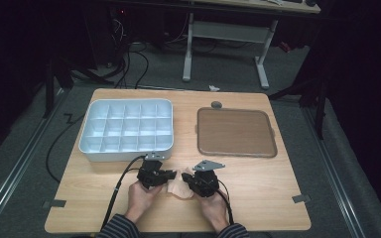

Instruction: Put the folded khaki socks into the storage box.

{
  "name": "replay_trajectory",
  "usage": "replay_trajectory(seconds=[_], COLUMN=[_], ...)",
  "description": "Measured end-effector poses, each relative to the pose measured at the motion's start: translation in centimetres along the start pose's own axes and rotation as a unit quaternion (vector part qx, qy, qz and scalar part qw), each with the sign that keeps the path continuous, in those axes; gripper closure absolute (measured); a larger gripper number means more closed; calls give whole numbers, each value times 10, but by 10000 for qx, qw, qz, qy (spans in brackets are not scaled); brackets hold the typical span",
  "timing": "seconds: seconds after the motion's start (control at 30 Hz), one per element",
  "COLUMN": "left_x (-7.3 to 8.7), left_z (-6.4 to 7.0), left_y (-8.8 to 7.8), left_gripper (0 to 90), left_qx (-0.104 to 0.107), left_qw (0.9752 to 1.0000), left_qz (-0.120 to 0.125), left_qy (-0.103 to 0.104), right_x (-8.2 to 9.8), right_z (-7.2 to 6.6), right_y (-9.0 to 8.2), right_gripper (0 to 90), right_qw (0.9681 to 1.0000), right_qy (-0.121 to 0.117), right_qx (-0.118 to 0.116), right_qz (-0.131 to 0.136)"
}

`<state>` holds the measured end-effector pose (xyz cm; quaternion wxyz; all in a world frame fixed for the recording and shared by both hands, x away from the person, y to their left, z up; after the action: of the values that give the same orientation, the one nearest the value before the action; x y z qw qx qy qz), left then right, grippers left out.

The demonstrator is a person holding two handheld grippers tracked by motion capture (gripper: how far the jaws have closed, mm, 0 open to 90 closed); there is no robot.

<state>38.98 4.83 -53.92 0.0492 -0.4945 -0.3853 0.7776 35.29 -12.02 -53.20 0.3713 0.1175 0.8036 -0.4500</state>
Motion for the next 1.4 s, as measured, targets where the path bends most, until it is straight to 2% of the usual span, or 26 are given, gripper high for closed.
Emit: replay_trajectory(seconds=[0.07,0.27,0.5,0.83,0.9,1.0,1.1,1.23,1.4], left_x=[0,2,0,-7,-9,-11,-13,-13,-10], left_z=[1,4,8,12,13,17,18,14,10], left_y=[-1,-5,-10,-17,-19,-18,-18,-18,-20], left_gripper=[851,851,849,850,852,855,858,859,860], left_qx=[13,42,64,-12,-99,-207,-245,-211,-357], left_qw=[10000,10000,9998,9994,9987,9979,9975,9981,9984], left_qz=[1,59,178,324,457,533,535,494,256], left_qy=[2,11,-1,96,175,311,401,307,342], right_x=[-2,-1,-1,-4,-5,-5,-6,-10,-13], right_z=[3,6,5,1,-1,-1,-2,-3,-5], right_y=[4,14,16,23,25,28,30,33,35], right_gripper=[897,898,898,899,898,899,900,900,882], right_qw=[10000,9990,9986,9988,9988,9991,9991,9985,9983], right_qy=[35,-124,-193,-266,-272,-277,-285,-330,-357], right_qx=[80,408,445,302,240,173,129,63,88], right_qz=[-33,-159,-206,-290,-339,-282,-298,-433,-453])
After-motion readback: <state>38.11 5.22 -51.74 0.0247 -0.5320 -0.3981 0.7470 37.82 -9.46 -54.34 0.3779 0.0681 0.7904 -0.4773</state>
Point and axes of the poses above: each handheld gripper's, and its own axes: y roughly forward along the jaws, x roughly out of its underside, z roughly to its right, the point moved 3 cm from there along y, roughly forward along the jaws, and after that the axes turned 11 degrees about y, right-handed, at the moved point
